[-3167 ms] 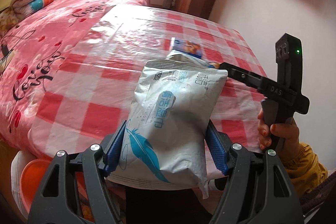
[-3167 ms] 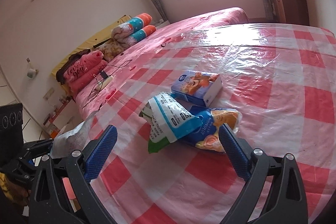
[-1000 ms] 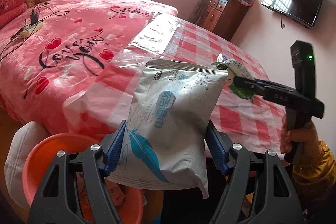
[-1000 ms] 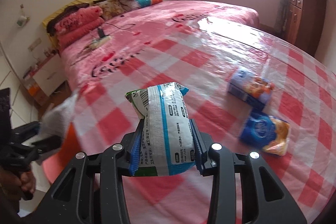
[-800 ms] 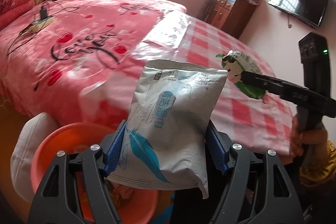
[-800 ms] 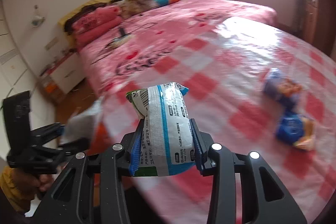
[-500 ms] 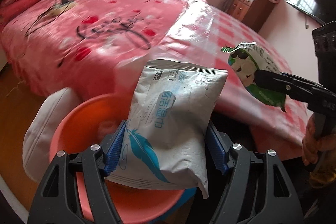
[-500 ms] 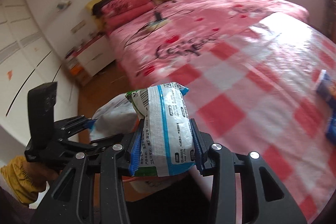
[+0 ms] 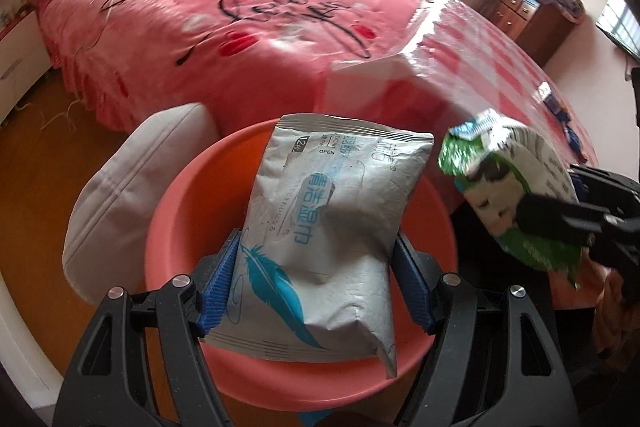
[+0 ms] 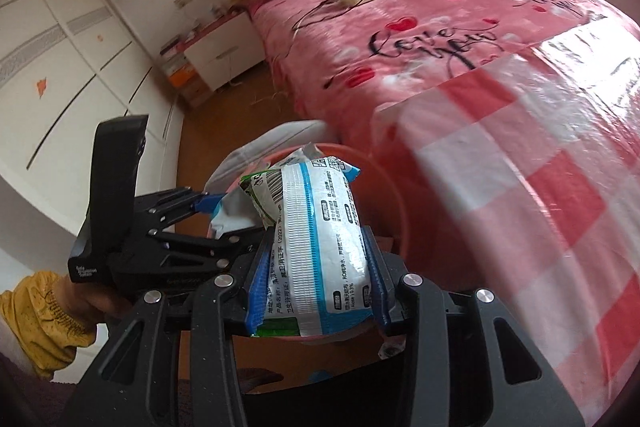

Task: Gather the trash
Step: 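Carry the feather bag and striped packet over the orange bucket with both tools, then open both tools to drop the bags into the orange bucket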

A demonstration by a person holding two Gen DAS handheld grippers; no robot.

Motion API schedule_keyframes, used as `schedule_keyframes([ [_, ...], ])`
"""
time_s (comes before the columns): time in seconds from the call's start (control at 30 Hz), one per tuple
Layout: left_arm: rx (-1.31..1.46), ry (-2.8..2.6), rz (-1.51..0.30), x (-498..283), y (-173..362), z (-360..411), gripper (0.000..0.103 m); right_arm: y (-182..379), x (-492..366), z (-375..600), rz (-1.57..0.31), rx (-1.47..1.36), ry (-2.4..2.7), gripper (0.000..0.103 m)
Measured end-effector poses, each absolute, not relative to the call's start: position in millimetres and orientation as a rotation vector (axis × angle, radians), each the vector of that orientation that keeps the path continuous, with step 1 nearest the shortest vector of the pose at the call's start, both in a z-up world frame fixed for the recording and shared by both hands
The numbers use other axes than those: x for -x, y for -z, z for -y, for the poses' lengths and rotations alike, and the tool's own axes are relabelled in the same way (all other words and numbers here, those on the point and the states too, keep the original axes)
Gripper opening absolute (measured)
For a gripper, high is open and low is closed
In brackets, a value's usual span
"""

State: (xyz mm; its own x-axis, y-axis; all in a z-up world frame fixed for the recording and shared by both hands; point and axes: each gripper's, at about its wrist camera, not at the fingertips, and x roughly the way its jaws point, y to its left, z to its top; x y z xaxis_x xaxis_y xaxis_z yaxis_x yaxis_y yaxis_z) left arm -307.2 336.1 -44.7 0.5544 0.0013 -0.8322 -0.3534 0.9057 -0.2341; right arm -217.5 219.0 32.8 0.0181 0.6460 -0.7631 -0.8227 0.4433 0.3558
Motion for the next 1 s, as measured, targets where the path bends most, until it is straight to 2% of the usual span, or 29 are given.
schedule_keyframes([
  [0.17,0.423,-0.245,-0.974,313,54,-345,0.073,-22,224,-231,-1.075,0.245,-1.168,0.043],
  [0.27,0.417,-0.263,-0.996,313,60,-347,0.076,-16,224,-233,-1.093,0.243,-1.168,0.048],
  [0.4,0.399,-0.282,-1.017,315,66,-346,0.080,-15,222,-226,-1.073,0.227,-1.168,0.071],
  [0.43,0.397,-0.287,-1.018,315,67,-346,0.081,-15,221,-223,-1.064,0.222,-1.165,0.073],
  [0.6,0.350,-0.315,-1.018,315,64,-340,0.083,-19,212,-207,-1.039,0.161,-1.138,0.080],
  [0.7,0.326,-0.319,-1.015,314,59,-336,0.084,-23,205,-195,-1.020,0.105,-1.137,0.081],
  [0.8,0.304,-0.313,-1.000,310,50,-329,0.084,-27,199,-181,-0.990,0.061,-1.121,0.088],
  [1.0,0.279,-0.278,-0.969,293,35,-310,0.084,-27,185,-159,-0.971,0.011,-1.062,0.089],
])
